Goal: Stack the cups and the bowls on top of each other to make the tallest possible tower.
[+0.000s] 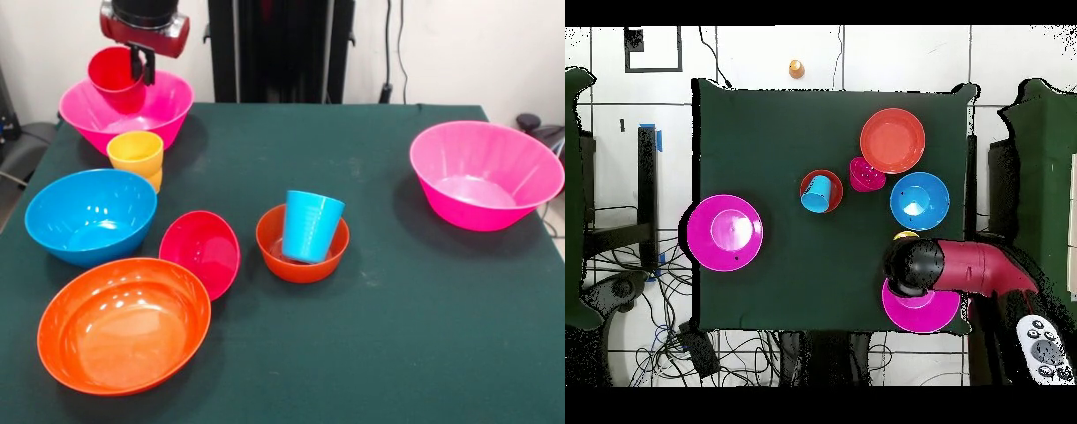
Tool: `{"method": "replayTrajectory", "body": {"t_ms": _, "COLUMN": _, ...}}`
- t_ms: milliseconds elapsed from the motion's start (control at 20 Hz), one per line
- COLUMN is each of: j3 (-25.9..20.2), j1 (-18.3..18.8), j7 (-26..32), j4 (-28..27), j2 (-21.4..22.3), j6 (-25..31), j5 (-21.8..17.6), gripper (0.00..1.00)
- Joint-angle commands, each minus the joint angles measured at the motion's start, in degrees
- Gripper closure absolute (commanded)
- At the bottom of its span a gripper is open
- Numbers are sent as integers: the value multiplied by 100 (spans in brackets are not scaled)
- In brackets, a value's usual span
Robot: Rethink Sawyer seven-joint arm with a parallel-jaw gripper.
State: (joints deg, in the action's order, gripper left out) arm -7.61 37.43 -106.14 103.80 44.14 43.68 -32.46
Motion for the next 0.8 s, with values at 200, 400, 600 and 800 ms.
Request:
{"method": "replayTrajectory", "body": {"t_ms": 200, "j3": -758, "j1": -44, "j7": 1076, "j4": 273, "j2": -326, "j6": -435, "j5": -577, "gripper": 100}}
{"method": "replayTrajectory", "body": {"t_ms": 400, "j3": -874, "j1": -138, "j7": 1541, "j4": -140, "j2": -3, "j6": 218, "j5": -656, "gripper": 100}}
{"method": "replayTrajectory", "body": {"t_ms": 600, "j3": -984, "j1": -201, "j7": 1879, "j4": -490, "j2": 144, "j6": 731, "j5": -726, "gripper": 100}}
{"method": "replayTrajectory", "body": {"t_ms": 800, "j3": -1113, "j1": -151, "j7": 1808, "j4": -553, "j2": 44, "j6": 679, "j5": -756, "gripper": 100}}
